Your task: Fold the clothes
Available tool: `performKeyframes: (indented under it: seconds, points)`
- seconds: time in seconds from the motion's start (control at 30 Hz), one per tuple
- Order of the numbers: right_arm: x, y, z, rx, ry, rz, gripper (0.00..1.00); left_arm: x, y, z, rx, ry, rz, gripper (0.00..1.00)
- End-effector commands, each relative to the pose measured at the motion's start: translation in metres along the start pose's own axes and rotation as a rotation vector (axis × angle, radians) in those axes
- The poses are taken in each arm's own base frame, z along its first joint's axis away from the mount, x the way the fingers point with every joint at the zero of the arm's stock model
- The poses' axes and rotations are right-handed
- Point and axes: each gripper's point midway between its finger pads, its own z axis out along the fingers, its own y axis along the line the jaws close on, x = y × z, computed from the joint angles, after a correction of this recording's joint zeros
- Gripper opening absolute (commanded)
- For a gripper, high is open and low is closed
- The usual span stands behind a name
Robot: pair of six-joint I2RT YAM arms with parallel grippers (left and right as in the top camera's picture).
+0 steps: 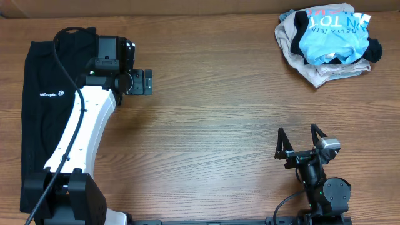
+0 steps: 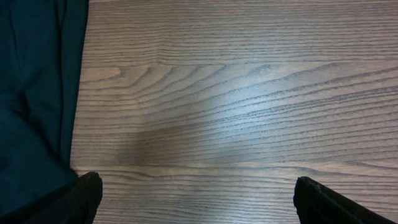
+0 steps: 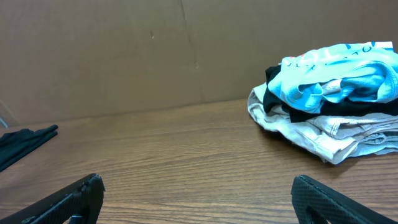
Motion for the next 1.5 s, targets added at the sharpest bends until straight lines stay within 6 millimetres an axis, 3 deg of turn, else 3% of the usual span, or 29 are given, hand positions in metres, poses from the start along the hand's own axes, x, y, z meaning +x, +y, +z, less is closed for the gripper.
performKeyframes:
  seconds: [0.0,0.73,0.83,1.03,1.17,1.3,1.47]
  points:
    - [0.001,-0.001,0.000,0.006,-0.007,0.003,1.00,-0.006,0.000,-0.003,0.007,-0.015,-0.018,1.00]
    - [0.001,-0.001,0.000,0.006,-0.007,0.003,1.00,-0.006,0.000,-0.005,0.007,-0.018,-0.018,1.00]
    - [0.001,-0.001,0.000,0.006,-0.007,0.004,1.00,-0.006,0.002,-0.020,0.000,-0.034,-0.020,1.00]
    - [0.001,-0.001,0.000,0.006,-0.007,0.004,1.00,-0.020,0.004,-0.093,0.020,-0.218,-0.030,1.00]
    - [0.001,-0.001,0.000,0.006,-0.007,0.003,1.00,-0.008,0.009,-0.134,0.021,-0.358,-0.040,1.00]
    - [0.001,-0.001,0.000,0.006,-0.007,0.003,1.00,0.020,0.019,-0.147,0.013,-0.475,-0.063,1.00]
    - [0.001,-0.001,0.000,0.006,-0.007,0.003,1.00,0.061,0.030,-0.141,0.001,-0.621,-0.109,1.00]
